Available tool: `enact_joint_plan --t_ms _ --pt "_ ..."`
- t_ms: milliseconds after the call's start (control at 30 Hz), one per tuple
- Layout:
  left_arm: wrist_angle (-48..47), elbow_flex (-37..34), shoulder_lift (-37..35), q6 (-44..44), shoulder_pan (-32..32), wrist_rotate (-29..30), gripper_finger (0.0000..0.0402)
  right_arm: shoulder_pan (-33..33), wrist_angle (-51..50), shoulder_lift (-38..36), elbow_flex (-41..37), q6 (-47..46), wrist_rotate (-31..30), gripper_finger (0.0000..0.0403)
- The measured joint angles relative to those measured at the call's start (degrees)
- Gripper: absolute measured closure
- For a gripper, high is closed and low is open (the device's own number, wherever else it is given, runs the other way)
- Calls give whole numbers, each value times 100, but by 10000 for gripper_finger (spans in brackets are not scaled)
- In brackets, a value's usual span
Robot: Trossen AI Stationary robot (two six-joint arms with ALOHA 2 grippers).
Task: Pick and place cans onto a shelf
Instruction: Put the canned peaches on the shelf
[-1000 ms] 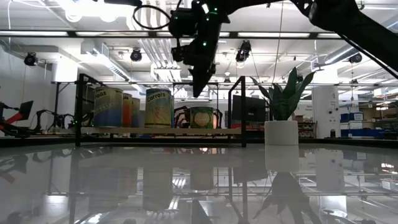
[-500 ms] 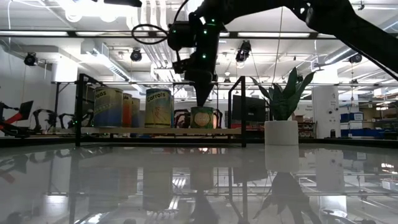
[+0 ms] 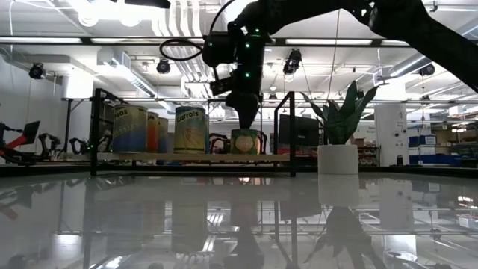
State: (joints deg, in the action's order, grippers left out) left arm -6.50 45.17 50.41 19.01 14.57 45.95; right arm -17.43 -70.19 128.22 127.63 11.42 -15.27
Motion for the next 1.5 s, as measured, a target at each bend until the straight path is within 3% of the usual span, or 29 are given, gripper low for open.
enact_joint_plan --t_ms 967,1500 --pt "4 0 0 1 0 -1 402 6 -43 -59 404 -135 31 394" --pt "6 0 0 1 1 -1 402 30 -129 -59 224 -289 24 394"
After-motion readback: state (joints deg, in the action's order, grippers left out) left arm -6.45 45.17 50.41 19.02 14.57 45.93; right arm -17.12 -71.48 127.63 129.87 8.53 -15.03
